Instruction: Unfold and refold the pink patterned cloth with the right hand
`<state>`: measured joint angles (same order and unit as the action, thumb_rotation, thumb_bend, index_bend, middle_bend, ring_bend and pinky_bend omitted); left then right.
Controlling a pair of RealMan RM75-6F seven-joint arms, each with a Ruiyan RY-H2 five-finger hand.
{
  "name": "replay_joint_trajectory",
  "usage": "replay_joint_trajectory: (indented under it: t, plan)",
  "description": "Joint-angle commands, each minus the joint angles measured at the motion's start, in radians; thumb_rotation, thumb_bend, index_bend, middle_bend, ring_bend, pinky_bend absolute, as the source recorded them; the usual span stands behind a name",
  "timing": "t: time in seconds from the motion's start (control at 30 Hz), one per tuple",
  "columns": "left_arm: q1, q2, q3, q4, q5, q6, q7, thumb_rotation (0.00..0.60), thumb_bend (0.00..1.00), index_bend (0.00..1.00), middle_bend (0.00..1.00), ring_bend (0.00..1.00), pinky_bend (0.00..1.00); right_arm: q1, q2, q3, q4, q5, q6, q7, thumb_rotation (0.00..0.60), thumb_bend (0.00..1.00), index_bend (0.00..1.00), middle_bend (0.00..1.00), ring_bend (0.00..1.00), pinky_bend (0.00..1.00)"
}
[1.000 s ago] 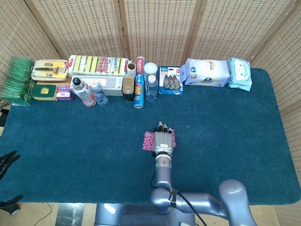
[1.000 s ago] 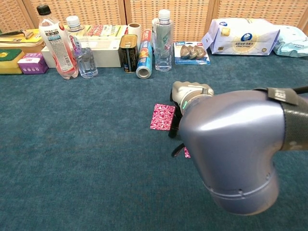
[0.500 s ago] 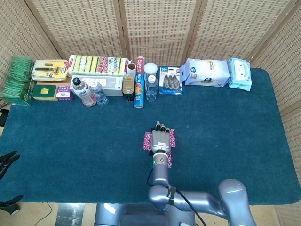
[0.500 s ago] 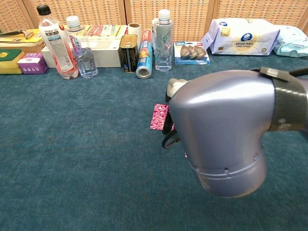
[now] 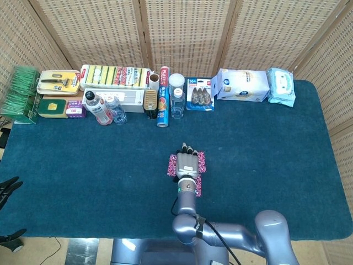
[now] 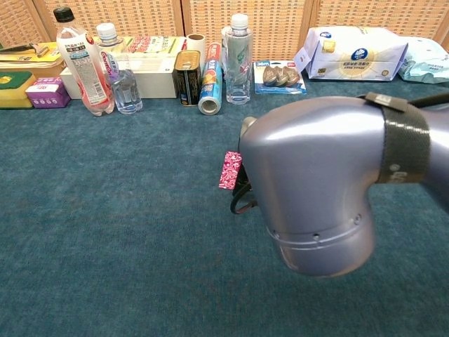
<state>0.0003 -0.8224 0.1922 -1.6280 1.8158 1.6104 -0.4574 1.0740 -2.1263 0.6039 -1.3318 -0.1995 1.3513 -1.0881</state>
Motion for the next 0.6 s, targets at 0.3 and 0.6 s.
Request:
replay_joint_trajectory:
  t: [0.3,0.6]
  plan:
    - [0.0,-0.002,-0.001,-0.003,-0.002,-0.002,0.007,0.6,0.07,0.0,0.0,0.0,0.05,-0.002,0.01,0.01,-0.006,-0.004,-0.018,0.025,0.6,0.24,0.28,0.01,0.0,0.09]
    - [-0.002,-0.002,0.0,-0.008,0.0,-0.007,0.016,0.6,0.07,0.0,0.0,0.0,0.05,-0.01,0.024,0.002,-0.03,0.002,-0.015,0.026,0.6,0.25,0.29,0.01,0.0,0.09]
